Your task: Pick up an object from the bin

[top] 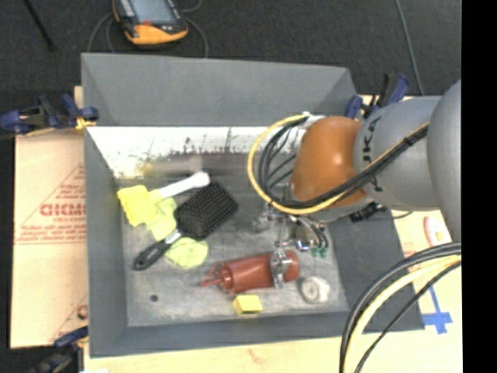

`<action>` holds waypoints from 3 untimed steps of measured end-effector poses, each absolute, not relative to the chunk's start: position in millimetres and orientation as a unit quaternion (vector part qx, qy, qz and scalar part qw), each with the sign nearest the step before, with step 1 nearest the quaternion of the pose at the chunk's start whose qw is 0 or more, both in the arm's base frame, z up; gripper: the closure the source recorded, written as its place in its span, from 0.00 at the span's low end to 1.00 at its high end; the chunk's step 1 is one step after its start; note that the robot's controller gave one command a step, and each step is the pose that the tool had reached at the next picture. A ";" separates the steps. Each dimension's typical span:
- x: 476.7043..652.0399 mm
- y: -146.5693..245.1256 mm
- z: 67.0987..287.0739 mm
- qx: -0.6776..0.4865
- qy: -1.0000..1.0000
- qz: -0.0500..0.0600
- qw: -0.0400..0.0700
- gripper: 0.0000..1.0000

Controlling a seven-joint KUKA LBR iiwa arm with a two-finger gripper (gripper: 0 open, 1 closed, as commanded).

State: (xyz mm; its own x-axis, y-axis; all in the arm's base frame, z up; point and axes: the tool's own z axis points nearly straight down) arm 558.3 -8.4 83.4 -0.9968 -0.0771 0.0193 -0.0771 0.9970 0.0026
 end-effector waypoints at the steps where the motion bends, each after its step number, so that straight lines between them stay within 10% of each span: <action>1: 537.6 26.0 79.8 0.006 -1.000 0.006 -0.002 1.00; 3: 536.7 25.8 82.9 0.006 -1.000 0.005 -0.002 1.00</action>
Offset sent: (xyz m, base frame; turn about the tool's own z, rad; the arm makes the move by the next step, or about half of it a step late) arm 0.0000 0.0000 0.0000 0.0000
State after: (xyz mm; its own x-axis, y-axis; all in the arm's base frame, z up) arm 536.7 25.8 82.9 -0.9999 -0.0123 -0.0037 -0.0123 0.9999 -0.0108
